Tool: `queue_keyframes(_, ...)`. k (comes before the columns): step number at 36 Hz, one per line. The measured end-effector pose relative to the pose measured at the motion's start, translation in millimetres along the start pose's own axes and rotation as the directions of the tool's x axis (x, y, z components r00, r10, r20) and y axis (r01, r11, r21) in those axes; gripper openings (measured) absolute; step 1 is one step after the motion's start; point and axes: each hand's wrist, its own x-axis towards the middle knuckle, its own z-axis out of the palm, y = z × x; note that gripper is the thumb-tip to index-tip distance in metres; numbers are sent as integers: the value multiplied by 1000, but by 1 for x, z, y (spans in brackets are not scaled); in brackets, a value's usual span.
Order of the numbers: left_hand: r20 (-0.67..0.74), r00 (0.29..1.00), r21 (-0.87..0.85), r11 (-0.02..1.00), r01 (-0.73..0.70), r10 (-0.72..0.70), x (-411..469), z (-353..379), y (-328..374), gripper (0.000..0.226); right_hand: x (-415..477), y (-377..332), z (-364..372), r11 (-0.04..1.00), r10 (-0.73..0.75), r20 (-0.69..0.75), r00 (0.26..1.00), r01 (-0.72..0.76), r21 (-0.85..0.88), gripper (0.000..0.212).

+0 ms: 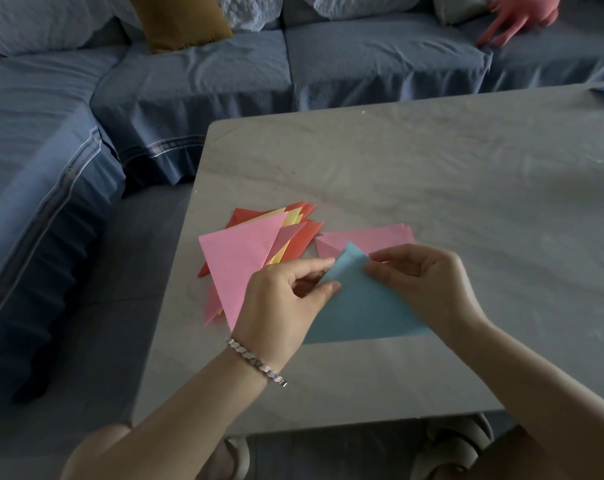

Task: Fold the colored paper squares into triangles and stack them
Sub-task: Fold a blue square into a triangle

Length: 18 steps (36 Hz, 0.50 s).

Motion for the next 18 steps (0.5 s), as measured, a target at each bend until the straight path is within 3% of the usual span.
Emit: queue_keyframes(18,-117,993,-46,999,29,-34,2,4,-5,23,-7,1,-4,980,-156,150,976,172,-103,30)
